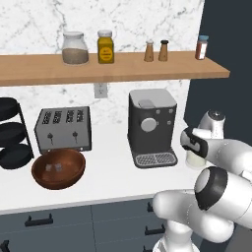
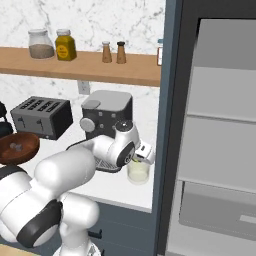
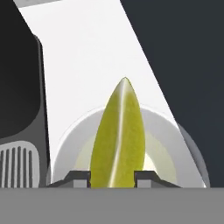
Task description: Grab a lemon wedge from the fridge and one ice cube from the ice bowl, and put them in the glass of lemonade.
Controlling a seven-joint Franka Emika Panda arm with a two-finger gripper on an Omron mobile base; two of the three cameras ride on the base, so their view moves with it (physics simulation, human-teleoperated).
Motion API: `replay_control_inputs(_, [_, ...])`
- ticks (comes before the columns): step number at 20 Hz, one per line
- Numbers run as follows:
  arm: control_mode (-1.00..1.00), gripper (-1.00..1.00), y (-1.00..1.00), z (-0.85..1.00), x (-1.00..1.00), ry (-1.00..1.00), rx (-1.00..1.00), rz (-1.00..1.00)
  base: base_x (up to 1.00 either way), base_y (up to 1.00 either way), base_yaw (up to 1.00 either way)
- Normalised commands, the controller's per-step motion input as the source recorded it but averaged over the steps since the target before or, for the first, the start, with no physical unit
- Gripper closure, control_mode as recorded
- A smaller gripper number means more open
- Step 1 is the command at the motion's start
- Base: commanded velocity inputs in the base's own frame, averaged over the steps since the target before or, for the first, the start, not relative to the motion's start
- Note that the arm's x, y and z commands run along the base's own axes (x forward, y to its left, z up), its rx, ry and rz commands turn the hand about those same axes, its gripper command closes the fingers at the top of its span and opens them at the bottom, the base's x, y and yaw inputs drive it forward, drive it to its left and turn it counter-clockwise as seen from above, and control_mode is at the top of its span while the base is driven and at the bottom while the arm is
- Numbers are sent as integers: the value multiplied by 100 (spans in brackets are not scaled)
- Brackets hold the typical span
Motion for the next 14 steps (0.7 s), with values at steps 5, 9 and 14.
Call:
replay_control_inputs(5, [-100, -100, 0, 16, 0, -1, 0, 0, 0, 0, 0])
replay_control_inputs(9, [-100, -100, 0, 56, -2, -6, 0, 0, 0, 0, 0])
replay_control_inputs(14, [-100, -100, 44, 76, -55, -7, -1, 5, 0, 0, 0])
